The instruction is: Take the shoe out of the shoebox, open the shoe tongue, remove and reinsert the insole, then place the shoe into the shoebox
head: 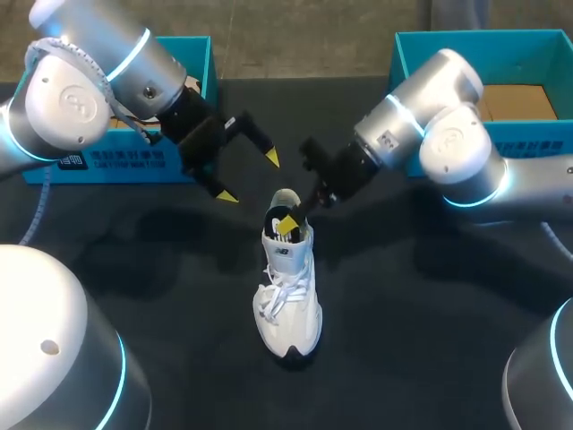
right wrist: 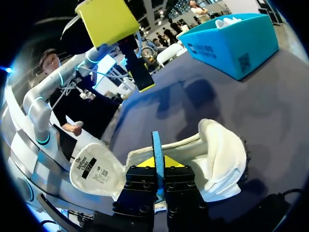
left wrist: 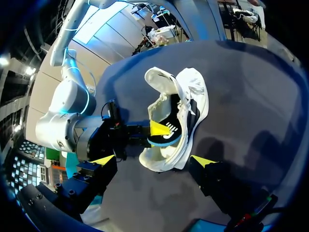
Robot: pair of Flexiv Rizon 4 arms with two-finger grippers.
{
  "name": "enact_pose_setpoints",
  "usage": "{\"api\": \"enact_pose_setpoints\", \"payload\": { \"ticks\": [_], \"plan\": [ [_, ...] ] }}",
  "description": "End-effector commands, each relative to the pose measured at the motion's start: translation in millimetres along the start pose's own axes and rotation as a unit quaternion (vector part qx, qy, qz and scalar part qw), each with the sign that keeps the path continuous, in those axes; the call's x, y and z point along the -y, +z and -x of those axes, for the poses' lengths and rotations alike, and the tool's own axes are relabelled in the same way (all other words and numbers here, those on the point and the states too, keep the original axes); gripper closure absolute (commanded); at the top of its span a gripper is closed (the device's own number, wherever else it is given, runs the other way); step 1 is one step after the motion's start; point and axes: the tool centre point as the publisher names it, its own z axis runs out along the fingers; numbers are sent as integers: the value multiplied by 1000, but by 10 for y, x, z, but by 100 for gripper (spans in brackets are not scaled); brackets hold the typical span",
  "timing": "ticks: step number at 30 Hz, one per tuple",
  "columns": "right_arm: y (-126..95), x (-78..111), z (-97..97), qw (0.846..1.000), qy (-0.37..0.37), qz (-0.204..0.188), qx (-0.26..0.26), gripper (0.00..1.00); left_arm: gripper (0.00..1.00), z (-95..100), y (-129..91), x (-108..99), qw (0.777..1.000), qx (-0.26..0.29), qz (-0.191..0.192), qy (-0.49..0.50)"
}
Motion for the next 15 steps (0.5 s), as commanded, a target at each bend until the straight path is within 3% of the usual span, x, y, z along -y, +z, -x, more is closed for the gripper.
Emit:
{"api": "enact_pose_setpoints", "payload": {
  "ticks": [1,2,3,4,9,15],
  "plan": [
    [23,11,-34,1000,2,2,6,100,0,6,7,-3,1000,-2,0,1],
    [17,-1,-38,1000,2,3,8,98,0,6,10,-5,1000,-2,-1,1],
    [8,-20,-41,1000,-1,4,12,79,0,5,12,-7,1000,-2,-1,1],
    [0,-35,-46,1000,-4,3,14,71,0,6,13,-7,1000,-2,-1,2],
    [-47,-86,-94,1000,-11,3,26,71,0,2,6,-6,1000,0,-2,4],
    [-101,-153,-163,999,-21,3,40,64,0,-1,-3,-1,1000,1,-2,8]
  ]
}}
